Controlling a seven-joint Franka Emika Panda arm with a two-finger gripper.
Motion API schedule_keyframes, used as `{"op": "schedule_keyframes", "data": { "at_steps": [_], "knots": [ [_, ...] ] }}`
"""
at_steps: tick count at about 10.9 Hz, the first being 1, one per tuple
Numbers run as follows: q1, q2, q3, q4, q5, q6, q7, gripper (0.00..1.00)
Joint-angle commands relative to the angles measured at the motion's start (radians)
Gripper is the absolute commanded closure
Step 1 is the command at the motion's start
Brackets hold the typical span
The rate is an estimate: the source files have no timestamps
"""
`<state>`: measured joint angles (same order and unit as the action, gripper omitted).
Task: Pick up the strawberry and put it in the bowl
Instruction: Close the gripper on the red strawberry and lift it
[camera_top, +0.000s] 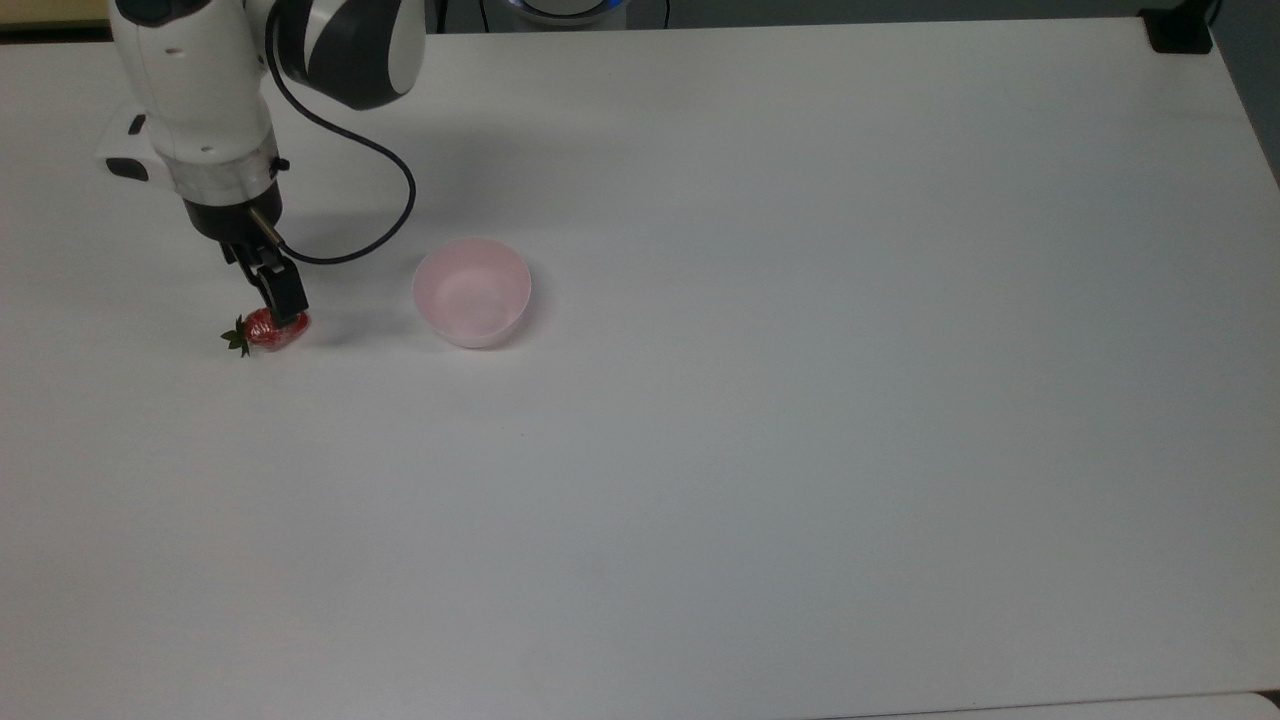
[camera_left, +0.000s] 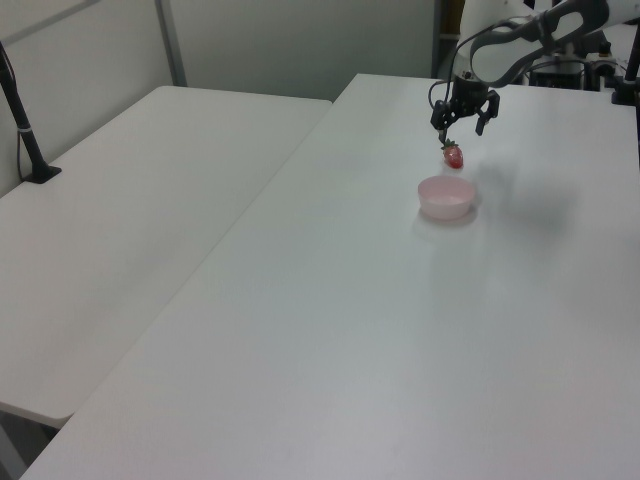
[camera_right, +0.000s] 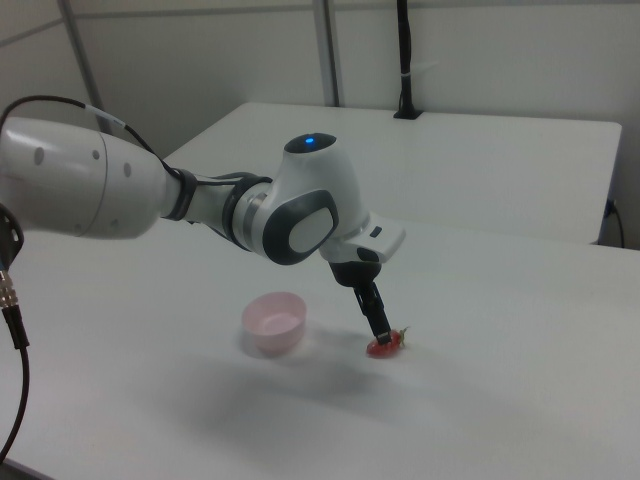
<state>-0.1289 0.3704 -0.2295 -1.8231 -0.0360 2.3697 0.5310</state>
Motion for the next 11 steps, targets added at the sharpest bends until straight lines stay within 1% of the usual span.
{"op": "schedule_keyframes", "data": {
  "at_steps": [1,2,4,6,7,9,10,11],
  "knots": [
    [0.006,0.039,0.004,0.005,0.002,0.032,0.011,0.02],
    [0.006,0.05,0.01,0.004,0.002,0.067,0.011,0.02],
    [0.005,0.062,0.012,0.005,0.002,0.08,0.011,0.09],
    [0.006,0.07,0.012,0.004,-0.001,0.103,0.011,0.13],
    [0.006,0.077,0.01,0.005,-0.002,0.105,0.011,0.18],
    [0.005,0.084,0.01,0.005,-0.019,0.109,0.011,0.21],
    [0.005,0.088,0.01,0.005,-0.034,0.109,0.011,0.25],
    [0.005,0.09,0.01,0.005,-0.045,0.109,0.011,0.26]
  ]
}}
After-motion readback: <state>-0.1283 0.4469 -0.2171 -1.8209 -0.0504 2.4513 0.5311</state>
